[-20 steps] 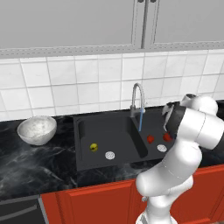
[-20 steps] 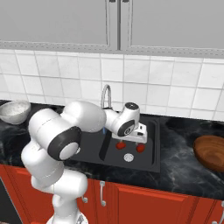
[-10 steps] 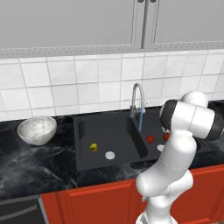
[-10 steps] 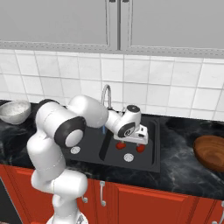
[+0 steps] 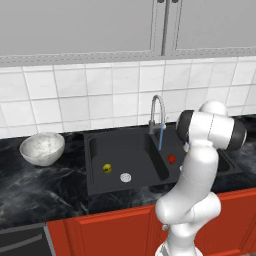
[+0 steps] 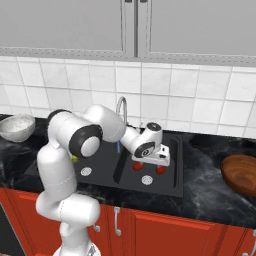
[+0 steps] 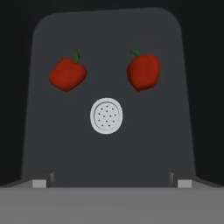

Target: Pick the bell peppers from the sink and place them in one bowl. Place the pear in the other bowl. Then turn off the sink faucet.

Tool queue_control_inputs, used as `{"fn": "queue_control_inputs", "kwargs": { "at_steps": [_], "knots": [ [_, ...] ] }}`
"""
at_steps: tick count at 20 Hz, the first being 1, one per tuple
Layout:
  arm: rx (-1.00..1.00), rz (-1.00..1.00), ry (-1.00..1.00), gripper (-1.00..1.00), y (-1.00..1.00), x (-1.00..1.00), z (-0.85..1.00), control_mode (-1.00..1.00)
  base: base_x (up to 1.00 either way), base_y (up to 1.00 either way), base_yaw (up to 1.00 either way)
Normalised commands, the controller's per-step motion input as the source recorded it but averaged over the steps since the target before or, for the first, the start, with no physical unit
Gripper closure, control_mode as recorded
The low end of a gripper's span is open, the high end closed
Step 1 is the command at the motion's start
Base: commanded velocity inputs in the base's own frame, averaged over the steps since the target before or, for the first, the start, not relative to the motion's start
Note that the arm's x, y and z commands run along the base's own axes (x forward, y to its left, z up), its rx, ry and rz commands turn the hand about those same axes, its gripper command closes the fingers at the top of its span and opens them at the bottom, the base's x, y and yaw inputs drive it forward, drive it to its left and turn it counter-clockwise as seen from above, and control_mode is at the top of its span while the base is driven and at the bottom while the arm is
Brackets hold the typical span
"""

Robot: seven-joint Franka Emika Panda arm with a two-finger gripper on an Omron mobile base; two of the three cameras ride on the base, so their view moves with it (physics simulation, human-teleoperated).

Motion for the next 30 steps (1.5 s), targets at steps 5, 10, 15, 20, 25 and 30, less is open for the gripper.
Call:
{"fn": "queue_control_inputs", "kwargs": {
  "at_steps": [5, 10, 15, 20, 25, 30],
  "knots": [
    [0.03, 0.0, 0.0, -1.0, -0.16, 0.18, -0.17, -1.0, 0.0, 0.0, 0.0],
    [0.03, 0.0, 0.0, -1.0, -0.09, 0.2, -0.18, -1.0, 0.0, 0.0, 0.0],
    [0.01, 0.0, 0.0, -1.0, -0.02, 0.26, -0.2, -1.0, 0.0, 0.0, 0.0],
    [0.02, 0.0, 0.0, -1.0, -0.06, 0.3, -0.2, -1.0, 0.0, 0.0, 0.0],
    [0.02, 0.0, 0.0, -1.0, -0.13, 0.28, -0.19, -1.0, 0.0, 0.0, 0.0],
    [0.02, 0.0, 0.0, -1.0, -0.14, 0.26, -0.19, -1.0, 0.0, 0.0, 0.0]
  ]
}}
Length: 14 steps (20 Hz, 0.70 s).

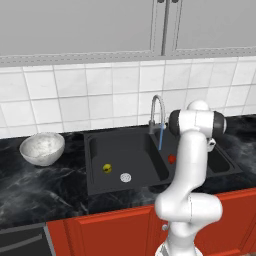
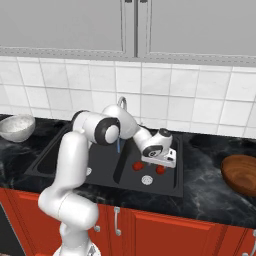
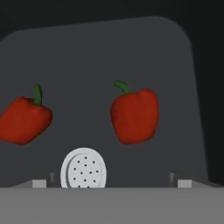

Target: Pick the bell peppers from the sink and place them in one bowl. Place the pear in the other bowl. Then turn off the sink faucet.

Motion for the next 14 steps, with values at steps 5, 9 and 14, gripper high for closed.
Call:
{"fn": "queue_control_inputs", "kwargs": {
  "at_steps": [5, 9, 14],
  "knots": [
    [0.0, 0.0, 0.0, -1.0, -0.01, 0.27, -0.28, -1.0, 0.0, 0.0, 0.0],
    [0.0, 0.0, 0.0, -1.0, 0.0, 0.25, -0.33, -1.0, 0.0, 0.0, 0.0],
    [0.0, 0.0, 0.0, -1.0, -0.08, 0.25, -0.27, -1.0, 0.0, 0.0, 0.0]
  ]
}}
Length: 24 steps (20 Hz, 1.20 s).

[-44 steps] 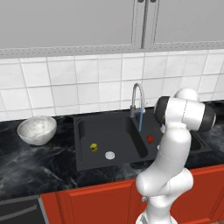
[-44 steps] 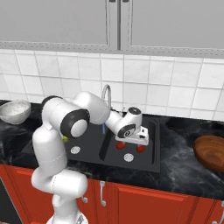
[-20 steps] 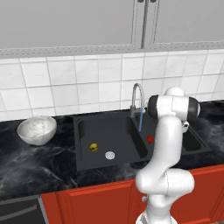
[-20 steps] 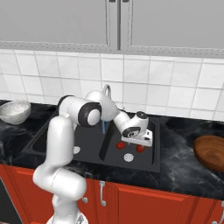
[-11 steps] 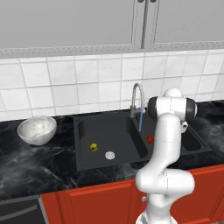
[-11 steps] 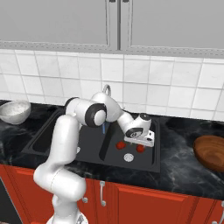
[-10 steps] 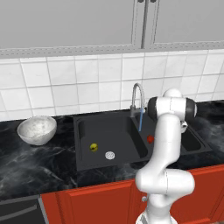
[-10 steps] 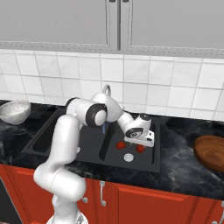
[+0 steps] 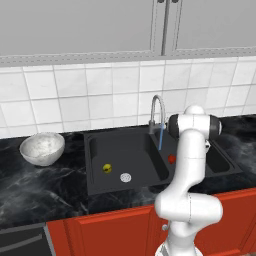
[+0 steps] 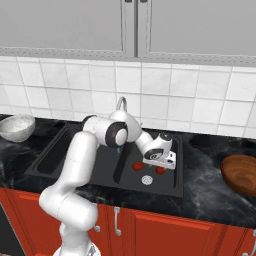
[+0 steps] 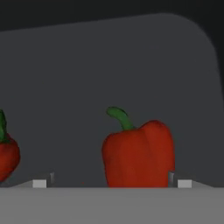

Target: Pick the bell peppers from the sink and place them in one bowl. Place the pear in the other bowl. Then turn off the sink faucet.

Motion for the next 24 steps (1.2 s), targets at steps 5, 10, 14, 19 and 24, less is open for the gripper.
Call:
{"fn": "queue_control_inputs", "kwargs": {
  "at_steps": [5, 10, 14, 19, 24],
  "knots": [
    [0.01, 0.0, 0.0, -1.0, -0.17, 0.23, -0.22, -1.0, 0.0, 0.0, 0.0],
    [0.0, 0.0, 0.0, -1.0, -0.2, 0.15, -0.21, -1.0, 0.0, 0.0, 0.0],
    [0.0, 0.0, 0.0, -1.0, -0.4, 0.0, -0.27, -1.0, 0.0, 0.0, 0.0],
    [0.0, 0.0, 0.0, -1.0, -0.52, 0.0, -0.28, -1.0, 0.0, 0.0, 0.0],
    [0.0, 0.0, 0.0, -1.0, -0.61, 0.0, -0.26, -1.0, 0.0, 0.0, 0.0]
  ]
}}
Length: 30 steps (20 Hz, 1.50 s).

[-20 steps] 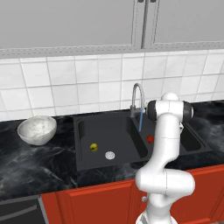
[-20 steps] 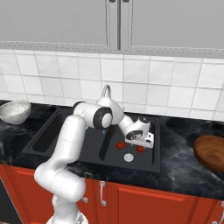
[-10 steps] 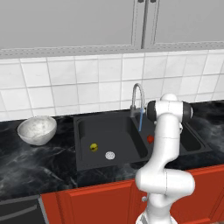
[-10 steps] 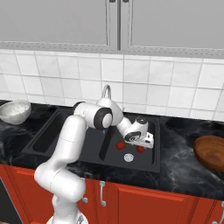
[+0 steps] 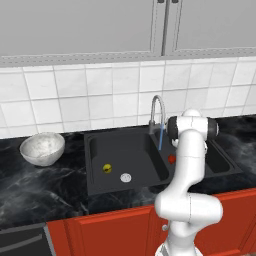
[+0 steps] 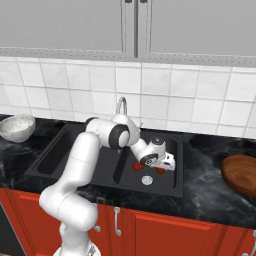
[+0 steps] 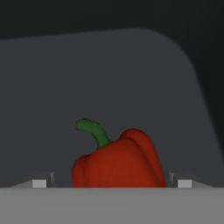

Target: Pick the bell peppers from the sink and place them in one bowl. Place the pear in the other bowl. Then turn off the sink faucet.

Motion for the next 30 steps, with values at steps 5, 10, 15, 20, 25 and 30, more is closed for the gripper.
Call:
{"fn": "queue_control_inputs", "kwargs": {
  "at_steps": [5, 10, 15, 20, 25, 30],
  "knots": [
    [0.0, 0.0, 0.02, -1.0, -0.71, 0.0, -0.29, -1.0, 0.0, 0.0, 0.0],
    [0.0, -0.01, 0.05, 1.0, -0.43, 0.0, -0.2, -1.0, 0.0, 0.0, 0.0],
    [0.0, 0.0, 0.01, 1.0, -0.01, 0.0, -0.03, -1.0, 0.0, 0.0, 0.0],
    [0.0, 0.0, 0.0, 1.0, -0.03, -0.03, 0.0, -1.0, 0.0, 0.0, 0.0],
    [0.06, 0.0, -0.02, 1.0, -0.22, -0.13, 0.2, -1.0, 0.0, 0.0, 0.0],
    [0.02, 0.01, -0.04, 1.0, -0.28, -0.12, 0.61, -1.0, 0.0, 0.0, 0.0]
  ]
}}
